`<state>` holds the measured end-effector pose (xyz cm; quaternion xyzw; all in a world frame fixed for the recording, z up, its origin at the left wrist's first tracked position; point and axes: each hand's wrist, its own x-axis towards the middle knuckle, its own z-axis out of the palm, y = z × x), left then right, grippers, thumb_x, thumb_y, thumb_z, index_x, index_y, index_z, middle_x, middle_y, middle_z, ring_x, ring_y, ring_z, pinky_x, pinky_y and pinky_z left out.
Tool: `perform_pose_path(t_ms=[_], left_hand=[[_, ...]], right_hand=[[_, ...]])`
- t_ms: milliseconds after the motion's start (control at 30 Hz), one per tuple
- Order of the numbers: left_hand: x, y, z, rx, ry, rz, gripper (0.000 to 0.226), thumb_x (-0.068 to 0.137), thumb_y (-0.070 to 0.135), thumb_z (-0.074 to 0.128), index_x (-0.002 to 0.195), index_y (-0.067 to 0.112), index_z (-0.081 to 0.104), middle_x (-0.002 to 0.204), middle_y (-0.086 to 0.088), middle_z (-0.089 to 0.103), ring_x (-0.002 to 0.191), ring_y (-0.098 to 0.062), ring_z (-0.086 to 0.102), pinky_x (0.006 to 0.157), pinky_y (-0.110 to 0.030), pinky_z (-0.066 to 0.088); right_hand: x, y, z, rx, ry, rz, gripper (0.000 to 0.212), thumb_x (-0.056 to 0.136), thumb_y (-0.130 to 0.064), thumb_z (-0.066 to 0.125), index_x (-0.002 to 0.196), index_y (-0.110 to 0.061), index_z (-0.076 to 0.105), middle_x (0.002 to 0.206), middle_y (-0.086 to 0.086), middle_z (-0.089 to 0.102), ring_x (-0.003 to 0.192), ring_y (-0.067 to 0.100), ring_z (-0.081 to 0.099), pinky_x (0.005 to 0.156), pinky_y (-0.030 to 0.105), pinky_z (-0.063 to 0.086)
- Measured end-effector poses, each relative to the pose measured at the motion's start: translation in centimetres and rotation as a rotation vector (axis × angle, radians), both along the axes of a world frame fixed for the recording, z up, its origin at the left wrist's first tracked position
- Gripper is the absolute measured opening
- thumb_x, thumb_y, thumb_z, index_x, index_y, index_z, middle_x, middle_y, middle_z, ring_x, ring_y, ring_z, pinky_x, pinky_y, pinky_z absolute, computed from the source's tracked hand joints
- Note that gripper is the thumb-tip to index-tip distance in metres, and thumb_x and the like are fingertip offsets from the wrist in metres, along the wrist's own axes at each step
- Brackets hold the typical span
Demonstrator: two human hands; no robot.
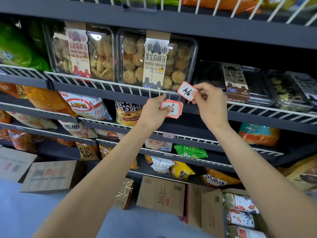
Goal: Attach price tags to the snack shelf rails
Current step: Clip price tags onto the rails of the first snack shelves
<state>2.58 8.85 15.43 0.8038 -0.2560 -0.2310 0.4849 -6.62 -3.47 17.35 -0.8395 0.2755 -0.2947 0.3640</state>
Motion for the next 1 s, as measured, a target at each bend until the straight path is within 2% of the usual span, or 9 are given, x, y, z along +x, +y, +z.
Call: perform_pose_path(t_ms=[200,267,300,367,467,567,700,867,1000], left_hand=[[0.0,0.7,-0.2,0.050,-0.081,-0.035,0.054,0.091,0.014,0.058,0.141,0.013,0.038,0.145,-0.002,0.043,0.134,-0.019,0.040,0.113,-0.035,0.031],[0.1,1.4,0.0,0.084,-0.147,-0.049,0.050,0.091,0.014,0.057,0.139,0.017,0.042,0.140,-0.003,0.049,0.121,-0.021,0.053,0.104,-0.024,0.039],[0.2,1.8,0.2,0.111,-0.197,-0.061,0.048,0.092,0.013,0.056,0.138,0.020,0.045,0.137,-0.002,0.052,0.102,-0.021,0.061,0.088,-0.015,0.043],[0.6,2.4,0.4,0.159,-0.267,-0.089,0.045,0.092,0.011,0.054,0.134,0.024,0.049,0.124,-0.004,0.061,0.065,-0.013,0.055,0.057,-0.010,0.038],[1.0,2.7,0.7,0.211,-0.295,-0.129,0.044,0.091,0.008,0.053,0.131,0.027,0.050,0.088,-0.002,0.056,0.050,-0.008,0.044,0.047,-0.008,0.036],[1.3,2.8,1.0,0.247,-0.330,-0.168,0.047,0.091,0.004,0.052,0.131,0.029,0.049,0.105,-0.007,0.061,0.055,-0.007,0.047,0.051,-0.012,0.036],[1.5,2.9,1.0,0.277,-0.336,-0.206,0.051,0.091,0.003,0.050,0.134,0.030,0.047,0.124,-0.011,0.060,0.073,-0.023,0.057,0.062,-0.019,0.038],[1.8,2.8,0.9,0.296,-0.331,-0.214,0.052,0.092,0.005,0.050,0.135,0.034,0.044,0.132,-0.009,0.055,0.060,-0.010,0.050,0.052,-0.016,0.039],[2.0,2.7,1.0,0.328,-0.351,-0.231,0.052,0.093,0.005,0.049,0.136,0.034,0.043,0.136,-0.007,0.052,0.088,-0.022,0.054,0.067,-0.017,0.038]], right_hand=[[0.6,-0.2,0.3,-0.183,0.000,-0.008,0.016,0.091,-0.011,0.056,0.098,-0.013,0.070,0.092,0.004,0.066,0.074,0.009,0.056,0.066,0.005,0.038],[0.9,-0.1,0.3,-0.230,0.014,0.033,0.018,0.091,-0.010,0.057,0.101,-0.011,0.071,0.094,0.004,0.065,0.074,0.006,0.053,0.065,0.001,0.035],[1.0,0.0,0.4,-0.260,0.028,0.065,0.019,0.091,-0.010,0.057,0.103,-0.011,0.071,0.095,0.004,0.066,0.075,0.006,0.053,0.066,0.001,0.035],[1.2,0.1,0.3,-0.312,0.070,0.115,0.021,0.090,-0.010,0.057,0.105,-0.014,0.071,0.098,0.002,0.069,0.080,0.009,0.058,0.071,0.007,0.039],[1.4,0.3,-0.1,-0.440,0.134,0.078,0.019,0.091,-0.015,0.057,0.102,-0.019,0.071,0.095,0.001,0.071,0.086,0.020,0.062,0.070,0.030,0.049],[1.5,0.6,-0.3,-0.530,0.091,0.027,0.013,0.090,-0.018,0.059,0.093,-0.017,0.072,0.087,0.002,0.070,0.084,0.023,0.061,0.060,0.031,0.047],[1.6,0.6,-0.2,-0.568,0.038,0.004,0.012,0.088,-0.018,0.061,0.089,-0.015,0.072,0.087,0.002,0.068,0.082,0.023,0.060,0.056,0.028,0.046],[1.3,0.6,-1.0,-0.673,0.183,0.052,0.012,0.086,-0.011,0.063,0.092,-0.012,0.073,0.087,0.004,0.061,0.081,0.023,0.059,0.051,0.023,0.038],[0.9,0.2,-1.5,-0.775,0.204,0.073,0.029,0.068,0.004,0.075,0.092,-0.012,0.071,0.077,0.005,0.061,0.073,0.025,0.059,0.042,0.025,0.045]])
